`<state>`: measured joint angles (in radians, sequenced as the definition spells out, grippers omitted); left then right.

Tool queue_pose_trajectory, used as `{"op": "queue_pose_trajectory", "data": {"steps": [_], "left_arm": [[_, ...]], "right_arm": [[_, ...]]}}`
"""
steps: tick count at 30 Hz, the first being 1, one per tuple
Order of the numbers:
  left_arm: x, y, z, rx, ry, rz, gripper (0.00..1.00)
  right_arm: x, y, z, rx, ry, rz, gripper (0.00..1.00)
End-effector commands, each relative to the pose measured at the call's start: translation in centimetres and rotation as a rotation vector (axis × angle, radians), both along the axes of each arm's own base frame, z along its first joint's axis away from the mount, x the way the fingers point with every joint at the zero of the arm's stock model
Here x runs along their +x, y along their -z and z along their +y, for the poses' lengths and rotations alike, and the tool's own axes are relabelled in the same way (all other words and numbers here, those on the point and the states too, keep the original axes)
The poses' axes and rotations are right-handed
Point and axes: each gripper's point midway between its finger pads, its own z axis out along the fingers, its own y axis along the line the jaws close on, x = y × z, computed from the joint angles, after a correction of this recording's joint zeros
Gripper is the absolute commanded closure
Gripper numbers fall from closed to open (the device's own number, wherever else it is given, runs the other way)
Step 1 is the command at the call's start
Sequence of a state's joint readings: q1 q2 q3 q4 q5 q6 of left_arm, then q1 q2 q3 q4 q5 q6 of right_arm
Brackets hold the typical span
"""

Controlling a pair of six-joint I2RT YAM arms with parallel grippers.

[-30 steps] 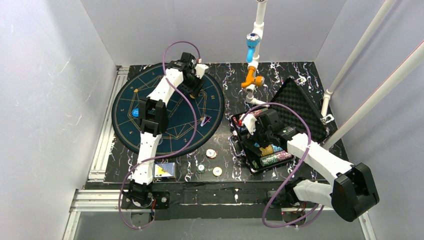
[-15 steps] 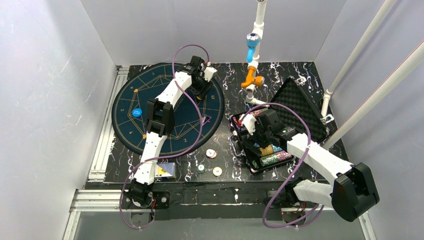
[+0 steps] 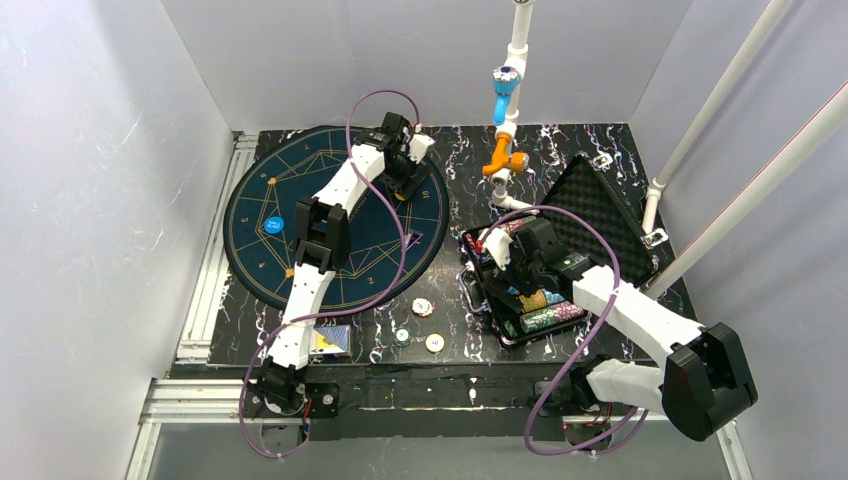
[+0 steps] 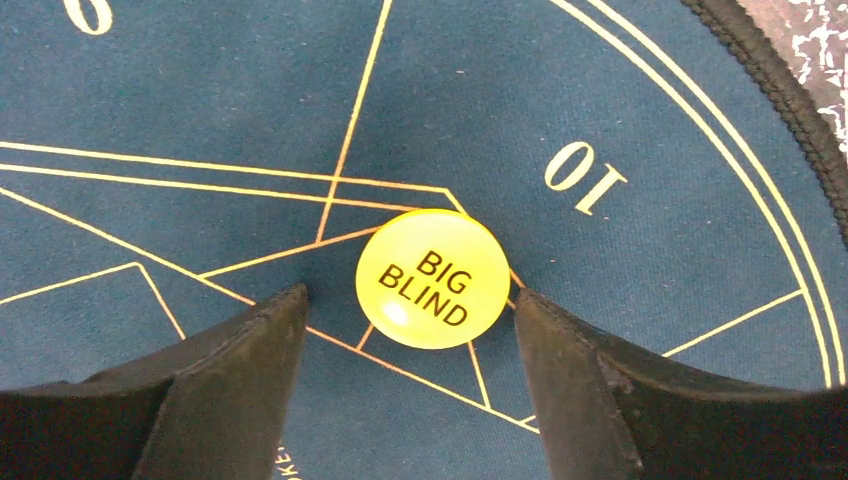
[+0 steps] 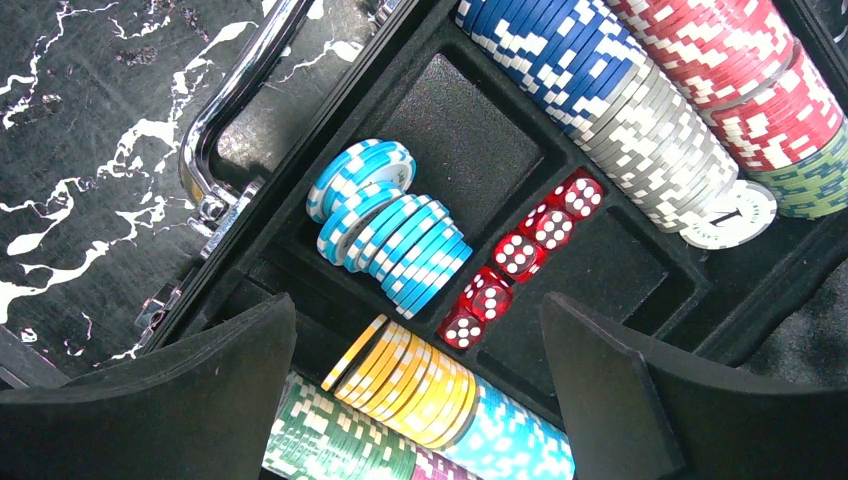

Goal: Distribute texas hold em gaming equipment

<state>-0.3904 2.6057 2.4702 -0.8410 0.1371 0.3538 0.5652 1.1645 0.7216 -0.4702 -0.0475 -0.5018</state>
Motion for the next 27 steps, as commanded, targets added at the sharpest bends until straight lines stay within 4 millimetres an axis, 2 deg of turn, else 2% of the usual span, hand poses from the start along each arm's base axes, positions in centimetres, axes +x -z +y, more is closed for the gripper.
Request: {"op": "queue_pose_trajectory", "data": {"steps": [1, 4, 7, 9, 12, 16, 21, 23, 25, 27], "left_arm": [[-0.7, -0.4, -0.2, 0.011, 0.016, 0.010, 0.21], [-0.6, -2.6, -0.1, 0.004, 0.019, -0.027, 0.13], [-0.8, -6.4, 0.5, -0.001, 0.018, -0.082, 0.06], [-1.5, -8.9, 1.4, -0.005, 0.007, -0.096, 0.02], [-3.4, -12.4, 3.1, -0.023, -0.013, -0.103, 0.02], [-7.4, -15.9, 5.8, -0.007, -0.030, -0.103, 0.02], [-14.6, -18.0, 9.5, -0.075, -0.095, -0.044, 0.02], [-17.8, -19.5, 11.0, -0.124, -0.133, -0.047, 0.02], [-20.8, -19.9, 12.5, -0.175, -0.183, -0.038, 0.02], [-23.4, -19.4, 14.5, -0.178, -0.255, -0.034, 0.02]], "right_arm": [[0.5, -0.6, 0.4, 0.004, -0.009, -0.026, 0.00], [0.5, -0.7, 0.4, 0.007, -0.008, -0.027, 0.00], [0.6, -0.9, 0.5, 0.015, -0.006, -0.035, 0.00], [0.7, -1.2, 0.5, 0.022, -0.004, -0.046, 0.00], [0.9, -1.8, 0.5, 0.031, 0.008, -0.069, 0.00], [1.0, -2.8, 0.7, 0.058, 0.008, -0.098, 0.00], [0.8, -3.7, 1.3, 0.103, -0.009, -0.112, 0.00], [0.5, -3.9, 1.8, 0.126, -0.032, -0.104, 0.00], [0.1, -4.4, 2.5, 0.149, -0.066, -0.090, 0.00], [-0.5, -4.8, 3.4, 0.167, -0.114, -0.077, 0.00]]}}
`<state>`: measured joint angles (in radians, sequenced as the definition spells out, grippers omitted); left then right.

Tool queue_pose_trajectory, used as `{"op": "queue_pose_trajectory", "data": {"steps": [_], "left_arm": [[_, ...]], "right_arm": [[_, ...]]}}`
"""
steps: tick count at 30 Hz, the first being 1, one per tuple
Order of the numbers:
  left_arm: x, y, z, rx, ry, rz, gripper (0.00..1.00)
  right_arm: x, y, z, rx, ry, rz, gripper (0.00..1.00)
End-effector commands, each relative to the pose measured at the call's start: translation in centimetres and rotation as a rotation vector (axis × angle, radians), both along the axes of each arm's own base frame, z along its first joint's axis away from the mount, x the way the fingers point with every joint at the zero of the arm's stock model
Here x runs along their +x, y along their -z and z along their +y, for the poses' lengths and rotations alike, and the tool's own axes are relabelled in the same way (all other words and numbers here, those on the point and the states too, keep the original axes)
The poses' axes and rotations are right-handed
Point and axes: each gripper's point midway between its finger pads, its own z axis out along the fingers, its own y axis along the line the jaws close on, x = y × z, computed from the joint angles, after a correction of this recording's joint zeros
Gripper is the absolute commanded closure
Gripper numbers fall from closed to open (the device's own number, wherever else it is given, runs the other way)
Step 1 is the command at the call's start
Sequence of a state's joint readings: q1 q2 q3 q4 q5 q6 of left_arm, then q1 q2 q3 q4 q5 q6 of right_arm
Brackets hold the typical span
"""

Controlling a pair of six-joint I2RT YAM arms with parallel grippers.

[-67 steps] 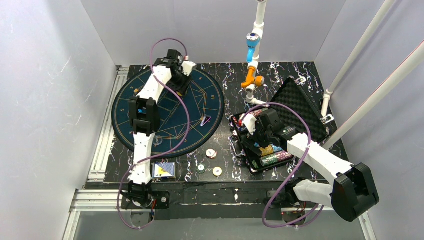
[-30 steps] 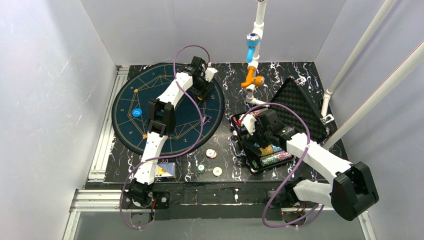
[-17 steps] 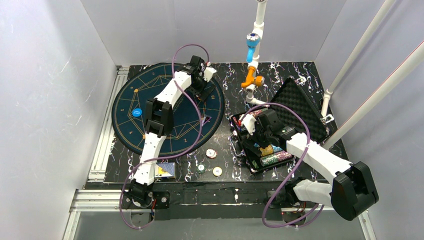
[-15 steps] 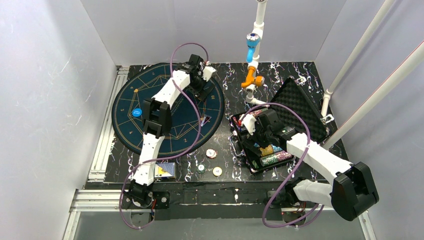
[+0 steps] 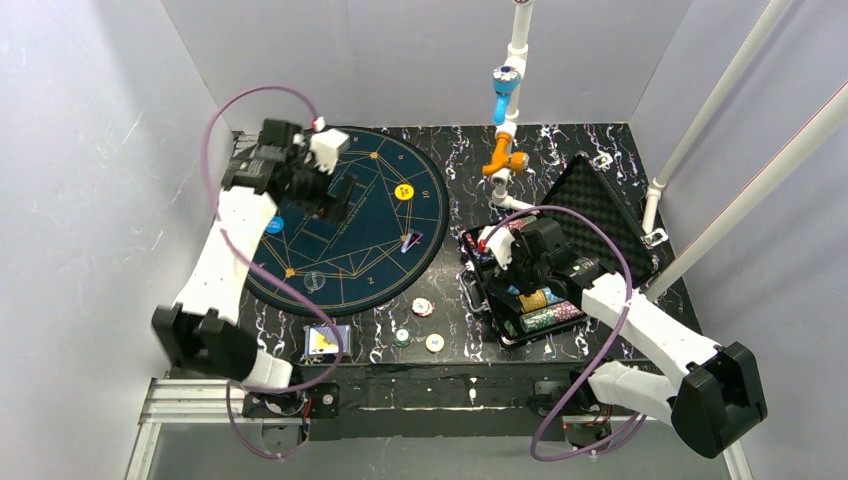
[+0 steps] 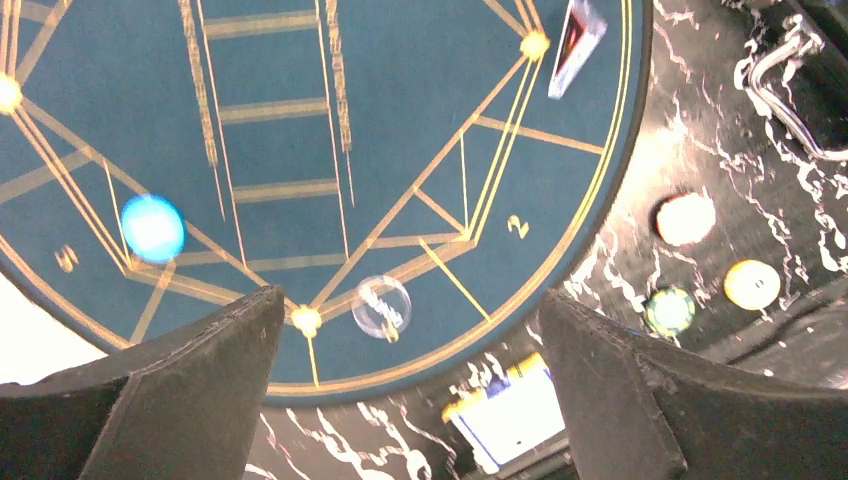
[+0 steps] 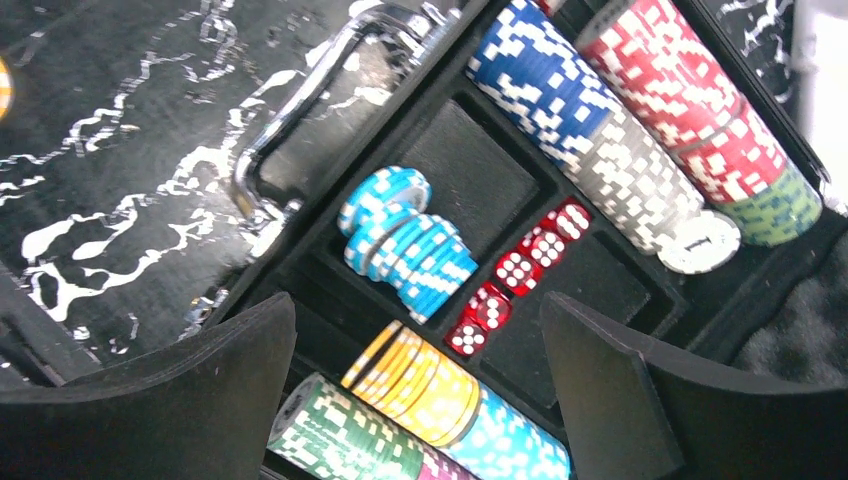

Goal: Distribute texas hold em gaming equipment

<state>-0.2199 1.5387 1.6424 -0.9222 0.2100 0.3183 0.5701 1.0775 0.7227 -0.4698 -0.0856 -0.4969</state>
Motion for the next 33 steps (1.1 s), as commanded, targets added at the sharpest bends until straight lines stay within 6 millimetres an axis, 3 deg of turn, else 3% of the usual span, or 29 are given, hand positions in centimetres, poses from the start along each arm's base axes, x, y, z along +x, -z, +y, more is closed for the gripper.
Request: {"op": "queue_pose_trajectory", "data": {"steps": [1, 6, 10, 13, 17, 22, 29, 33], "left_arm": [[-6.5, 1.2, 2.9, -0.069, -0.115, 0.087, 0.02], [-10.8, 2.7, 6.8, -0.101, -0.256, 0.105, 0.02], [-12.6, 4.1, 8.1, -0.105, -0.317, 0.136, 0.02], [-12.8, 4.7, 8.2, -0.126, -0.350, 0.168, 0.02], [-12.6, 5.3, 7.8, -0.173, -0.375, 0.213, 0.02], [-12.4, 5.7, 8.2, -0.175, -0.399, 0.232, 0.02], [-12.3, 5.6, 8.4, -0.194, -0.410, 0.221, 0.02], [-12.3, 5.5, 8.6, -0.197, -0.420, 0.212, 0.02]], "right_arm": [[-0.4, -2.7, 3.0, 0.093, -0.115, -0.023, 0.00], [-1.1, -2.8, 6.1, 0.094, -0.215, 0.009, 0.00], [-1.9, -2.2, 9.0, 0.039, -0.291, 0.001, 0.00], [-3.2, -1.2, 11.4, 0.000, -0.357, -0.004, 0.00], [-5.1, 0.3, 14.1, -0.022, -0.426, -0.008, 0.09], [-6.1, 1.4, 15.9, -0.049, -0.454, -0.016, 0.15], [-4.9, 1.5, 18.0, -0.059, -0.413, -0.051, 0.22], [-7.3, 1.8, 18.4, -0.028, -0.503, 0.051, 0.30]]}}
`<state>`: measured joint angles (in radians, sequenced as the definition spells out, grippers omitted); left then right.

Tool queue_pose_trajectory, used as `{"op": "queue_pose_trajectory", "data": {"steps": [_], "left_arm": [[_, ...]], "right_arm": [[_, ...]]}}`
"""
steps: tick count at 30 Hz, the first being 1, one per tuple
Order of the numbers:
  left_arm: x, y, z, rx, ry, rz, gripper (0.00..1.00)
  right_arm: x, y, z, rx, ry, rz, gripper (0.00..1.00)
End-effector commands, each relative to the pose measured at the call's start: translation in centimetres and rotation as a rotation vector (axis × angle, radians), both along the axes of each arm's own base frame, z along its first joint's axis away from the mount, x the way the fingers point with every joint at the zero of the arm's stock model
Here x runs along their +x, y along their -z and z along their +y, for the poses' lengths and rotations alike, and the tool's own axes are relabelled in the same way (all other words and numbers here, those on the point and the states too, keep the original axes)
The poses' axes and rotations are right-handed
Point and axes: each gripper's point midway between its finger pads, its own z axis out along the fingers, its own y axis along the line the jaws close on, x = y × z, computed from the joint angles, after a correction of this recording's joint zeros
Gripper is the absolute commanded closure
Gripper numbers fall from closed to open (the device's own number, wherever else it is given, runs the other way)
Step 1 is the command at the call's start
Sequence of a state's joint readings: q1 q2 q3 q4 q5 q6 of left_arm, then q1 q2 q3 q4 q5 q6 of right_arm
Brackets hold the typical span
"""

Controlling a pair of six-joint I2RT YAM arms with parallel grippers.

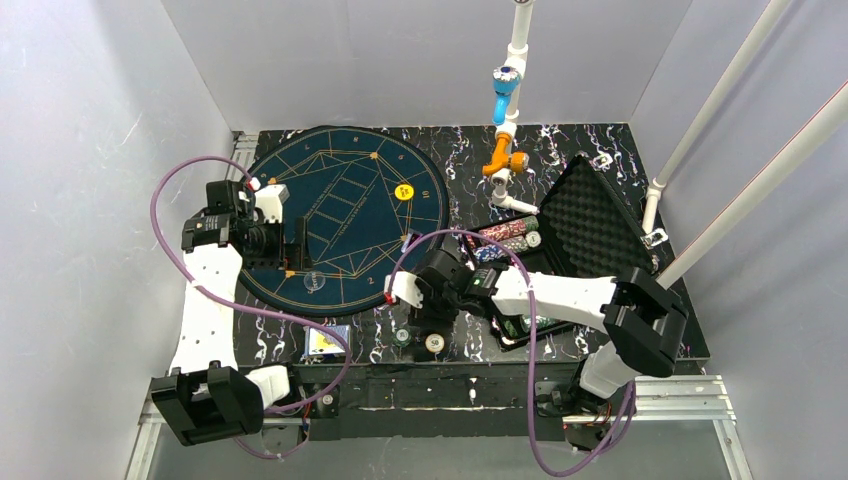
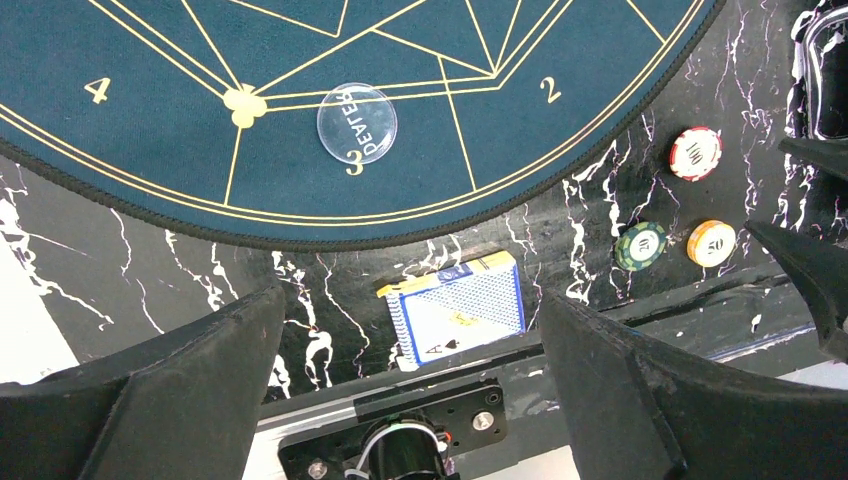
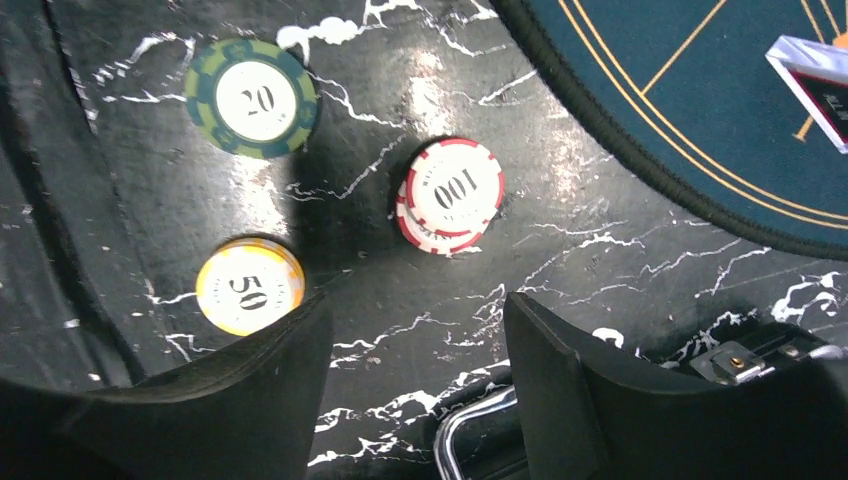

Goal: Distribute texas hold em gaming equipment

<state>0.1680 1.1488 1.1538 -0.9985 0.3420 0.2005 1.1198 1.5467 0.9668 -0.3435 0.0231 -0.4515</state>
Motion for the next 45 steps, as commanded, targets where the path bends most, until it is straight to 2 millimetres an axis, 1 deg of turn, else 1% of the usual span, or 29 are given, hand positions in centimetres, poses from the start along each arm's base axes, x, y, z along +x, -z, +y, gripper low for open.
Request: {"op": "queue_pose_trajectory", "data": {"steps": [1, 4, 7, 12, 20, 29, 32, 38, 43, 45], "left_arm": [[-0.5, -0.3, -0.3, -0.031, -0.007, -0.008, 0.02], [-0.4, -0.4, -0.3, -0.038, -0.011, -0.014, 0.02], [-0.3, -0.4, -0.2, -0.045, -0.015, -0.012, 0.02], [-0.3, -0.3, -0.3, -0.059, -0.018, -0.009, 0.02], [-0.3, -0.3, -0.4, -0.071, -0.017, -0.009, 0.02], [-0.3, -0.3, -0.4, -0.076, -0.017, -0.011, 0.02], [-0.3, -0.3, -0.5, -0.080, -0.015, -0.009, 0.02], [-0.3, -0.3, -0.5, -0.085, -0.014, -0.013, 0.02], [-0.2, -0.3, -0.5, -0.089, -0.016, -0.013, 0.02], [-0.2, -0.4, -0.5, -0.090, -0.015, -0.014, 0.02]], "right_arm": [[-1.8, -1.8, 1.7, 0.084, -0.081, 0.077, 0.31], [-3.9, -2.2, 1.0, 0.114, -0.162, 0.130, 0.31], [-4.9, -2.0, 0.6, 0.117, -0.209, 0.154, 0.28], [-5.2, -0.7, 0.6, 0.075, -0.237, 0.143, 0.24], [-5.4, 1.2, 0.6, 0.002, -0.255, 0.092, 0.21], [-5.9, 3.3, 0.1, -0.067, -0.278, 0.106, 0.20], [-5.8, 3.7, 0.1, -0.077, -0.278, 0.103, 0.20], [-5.7, 4.5, 0.2, -0.093, -0.275, 0.094, 0.24], [-6.2, 5.4, -0.2, -0.130, -0.294, 0.122, 0.36], [-6.3, 5.7, -0.4, -0.147, -0.293, 0.134, 0.43]]}}
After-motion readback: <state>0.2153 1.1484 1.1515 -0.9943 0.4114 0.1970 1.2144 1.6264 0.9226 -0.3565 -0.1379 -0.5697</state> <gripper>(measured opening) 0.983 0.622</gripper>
